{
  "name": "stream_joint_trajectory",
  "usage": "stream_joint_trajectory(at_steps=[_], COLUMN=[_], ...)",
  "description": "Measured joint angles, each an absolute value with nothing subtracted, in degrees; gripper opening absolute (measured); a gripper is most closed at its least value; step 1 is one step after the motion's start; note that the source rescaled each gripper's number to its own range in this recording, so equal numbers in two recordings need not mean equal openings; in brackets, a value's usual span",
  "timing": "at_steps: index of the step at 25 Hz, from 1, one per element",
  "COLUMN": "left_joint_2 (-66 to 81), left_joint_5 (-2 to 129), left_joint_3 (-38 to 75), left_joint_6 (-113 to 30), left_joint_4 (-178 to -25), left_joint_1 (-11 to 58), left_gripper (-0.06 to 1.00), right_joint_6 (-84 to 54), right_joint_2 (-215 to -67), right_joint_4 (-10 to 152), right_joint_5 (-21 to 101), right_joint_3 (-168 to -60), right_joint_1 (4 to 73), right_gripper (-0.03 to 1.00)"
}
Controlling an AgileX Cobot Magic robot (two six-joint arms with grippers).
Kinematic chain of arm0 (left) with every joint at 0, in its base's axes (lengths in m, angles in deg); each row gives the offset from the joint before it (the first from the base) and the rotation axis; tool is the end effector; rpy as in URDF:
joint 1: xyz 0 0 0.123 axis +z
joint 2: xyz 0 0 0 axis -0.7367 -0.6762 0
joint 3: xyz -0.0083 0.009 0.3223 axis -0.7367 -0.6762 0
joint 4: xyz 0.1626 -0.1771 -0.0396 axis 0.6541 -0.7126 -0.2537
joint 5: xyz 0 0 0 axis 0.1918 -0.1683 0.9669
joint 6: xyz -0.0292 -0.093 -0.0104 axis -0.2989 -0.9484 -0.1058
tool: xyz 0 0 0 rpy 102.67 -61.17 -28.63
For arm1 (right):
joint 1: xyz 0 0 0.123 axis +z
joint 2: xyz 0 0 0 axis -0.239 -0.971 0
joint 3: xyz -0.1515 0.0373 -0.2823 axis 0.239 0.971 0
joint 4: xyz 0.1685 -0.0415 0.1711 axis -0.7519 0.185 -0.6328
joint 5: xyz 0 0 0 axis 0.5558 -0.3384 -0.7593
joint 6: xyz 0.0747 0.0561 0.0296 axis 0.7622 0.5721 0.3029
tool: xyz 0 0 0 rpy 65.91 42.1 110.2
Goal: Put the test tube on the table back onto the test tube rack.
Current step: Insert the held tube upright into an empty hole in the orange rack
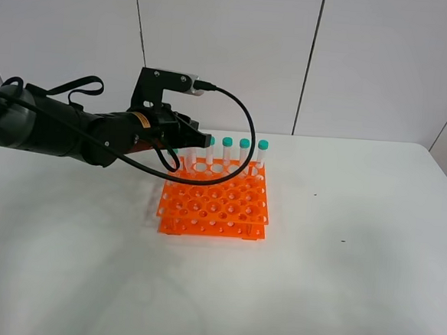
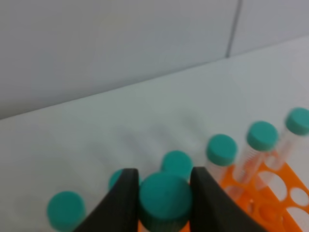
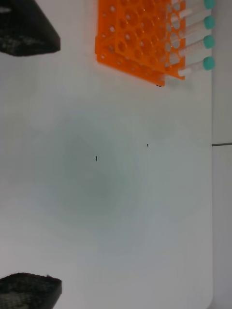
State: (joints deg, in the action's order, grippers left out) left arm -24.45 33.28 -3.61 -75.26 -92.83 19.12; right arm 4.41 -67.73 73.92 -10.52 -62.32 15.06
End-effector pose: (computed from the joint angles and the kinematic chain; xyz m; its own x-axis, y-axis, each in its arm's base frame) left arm 0.3622 -0.1915 0.2454 -0.2813 0.0735 -0.9568 0.4274 0.9023 -0.0564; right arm -0.0433 0.0060 0.2724 -0.4273 -0.0209 -0.9039 -0.0913 0.9956 0.0201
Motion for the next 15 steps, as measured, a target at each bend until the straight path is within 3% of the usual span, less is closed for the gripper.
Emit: stream_joint_trajectory(at_steps=[15], left_joint_2=[-25.53], left_joint_5=[30.21], left_joint_3=[-3.61], left_joint_6=[-75.88], left_joint_4=[-92.83], left_joint_1=[19.37], left_gripper=[0.0], right_joint_6=[4.41], right_joint_2=[-67.73], right_joint_4=[73.87], right_joint_5=[-10.52], right_joint_3=[-62.32], right_joint_1=[15.06], right_gripper=[0.98])
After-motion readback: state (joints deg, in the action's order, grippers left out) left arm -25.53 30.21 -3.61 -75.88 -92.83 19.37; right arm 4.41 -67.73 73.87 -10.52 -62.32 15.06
